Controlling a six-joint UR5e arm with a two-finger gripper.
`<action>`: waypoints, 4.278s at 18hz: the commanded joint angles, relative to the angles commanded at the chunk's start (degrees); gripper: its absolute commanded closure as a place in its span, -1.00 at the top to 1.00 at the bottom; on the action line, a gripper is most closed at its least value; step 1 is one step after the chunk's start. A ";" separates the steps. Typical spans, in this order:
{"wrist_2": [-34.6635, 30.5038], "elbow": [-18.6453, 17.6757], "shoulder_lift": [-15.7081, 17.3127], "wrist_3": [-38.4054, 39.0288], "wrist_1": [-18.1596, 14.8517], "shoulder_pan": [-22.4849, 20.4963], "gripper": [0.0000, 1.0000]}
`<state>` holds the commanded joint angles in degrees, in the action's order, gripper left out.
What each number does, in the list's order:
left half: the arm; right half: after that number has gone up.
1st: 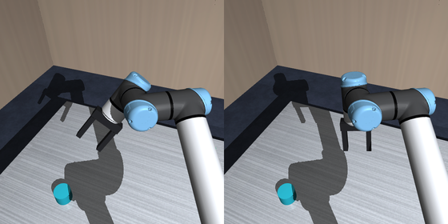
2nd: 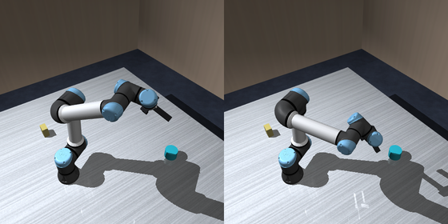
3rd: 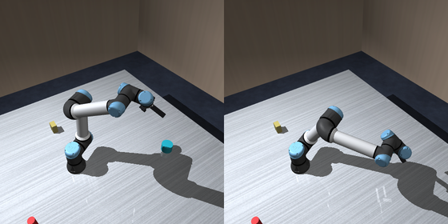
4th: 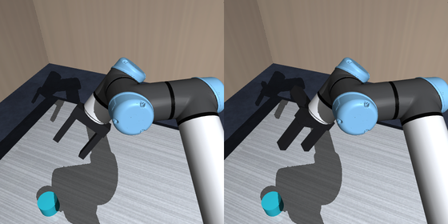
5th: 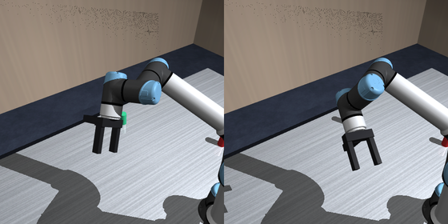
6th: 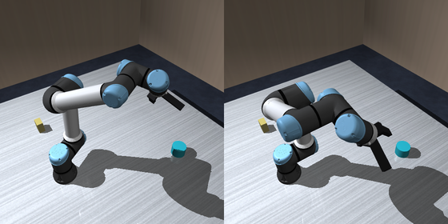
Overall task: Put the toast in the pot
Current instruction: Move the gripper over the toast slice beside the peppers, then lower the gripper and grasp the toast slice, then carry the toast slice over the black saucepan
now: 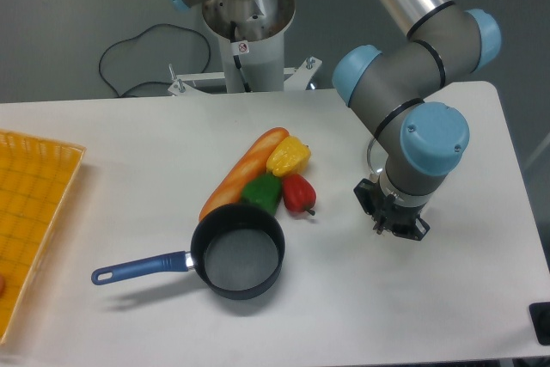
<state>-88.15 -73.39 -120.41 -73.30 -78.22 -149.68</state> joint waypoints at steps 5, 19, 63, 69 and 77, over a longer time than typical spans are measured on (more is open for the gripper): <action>-1.06 -0.53 1.93 0.00 -3.16 0.35 -0.93; -3.08 -4.04 8.00 1.84 -9.32 5.18 -0.93; 8.79 -3.43 8.26 14.77 2.19 21.44 -0.92; 9.93 -2.73 6.33 13.98 4.13 22.85 -0.92; 10.02 -2.37 4.66 12.75 4.83 22.94 -0.92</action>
<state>-78.13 -75.76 -115.75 -60.56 -73.39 -126.74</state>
